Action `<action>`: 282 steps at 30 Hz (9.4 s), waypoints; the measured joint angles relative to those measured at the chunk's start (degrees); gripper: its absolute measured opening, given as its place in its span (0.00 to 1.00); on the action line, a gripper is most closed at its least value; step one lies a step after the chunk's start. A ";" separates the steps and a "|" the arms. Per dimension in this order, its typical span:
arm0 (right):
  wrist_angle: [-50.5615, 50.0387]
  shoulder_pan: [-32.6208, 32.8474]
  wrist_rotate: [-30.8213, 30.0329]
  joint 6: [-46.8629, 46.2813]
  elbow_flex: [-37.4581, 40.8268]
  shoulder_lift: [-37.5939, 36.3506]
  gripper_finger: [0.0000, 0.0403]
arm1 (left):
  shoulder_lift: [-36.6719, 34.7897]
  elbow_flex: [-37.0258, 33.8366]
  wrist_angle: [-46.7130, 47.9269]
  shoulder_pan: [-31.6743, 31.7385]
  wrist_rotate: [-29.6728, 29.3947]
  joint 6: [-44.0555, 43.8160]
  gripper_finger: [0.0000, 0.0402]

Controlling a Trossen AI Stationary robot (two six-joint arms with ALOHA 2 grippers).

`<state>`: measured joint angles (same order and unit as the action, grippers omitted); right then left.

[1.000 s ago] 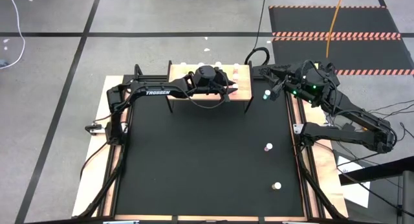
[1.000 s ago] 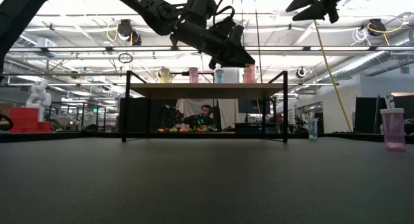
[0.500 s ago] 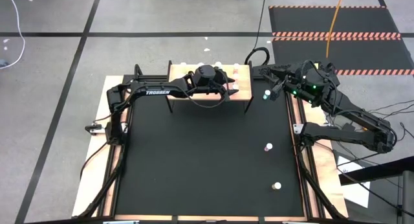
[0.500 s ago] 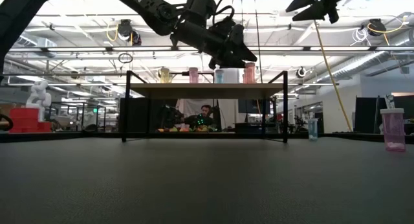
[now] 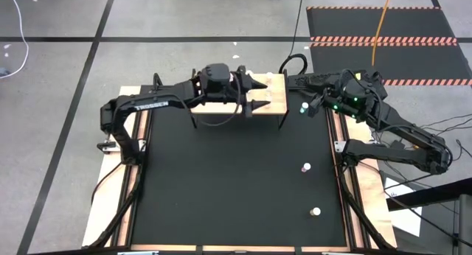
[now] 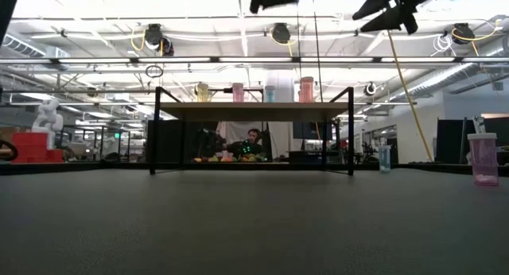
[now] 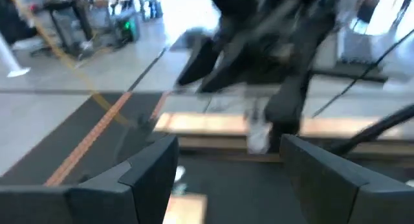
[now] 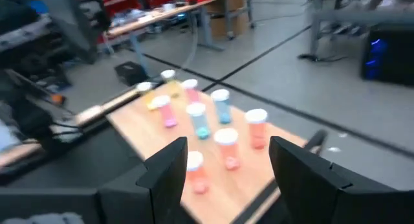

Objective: Pick and place medicine bottles onto shelf by color
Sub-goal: Put the blue pill bottle on the shelf aligned with the other blue pill bottles, then put the pink pill bottle on the shelf aligned with the other pink bottles

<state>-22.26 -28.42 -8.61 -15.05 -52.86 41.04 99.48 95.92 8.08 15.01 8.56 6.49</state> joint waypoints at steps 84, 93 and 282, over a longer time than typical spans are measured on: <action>-12.29 -11.88 -4.75 -6.59 14.05 11.47 0.53 | 5.73 0.11 -17.58 -13.42 -5.45 -7.79 0.68; -5.94 -23.28 8.89 -3.06 14.36 20.23 0.53 | -1.78 0.09 -6.19 -10.43 -11.71 -0.66 0.68; -43.64 28.06 -12.17 -25.65 -20.90 9.92 0.38 | 17.92 0.35 -42.48 -20.37 -2.10 -4.02 0.68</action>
<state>-65.90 -0.37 -20.78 -40.71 -73.76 50.95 117.40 96.27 -34.40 -5.36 6.46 2.48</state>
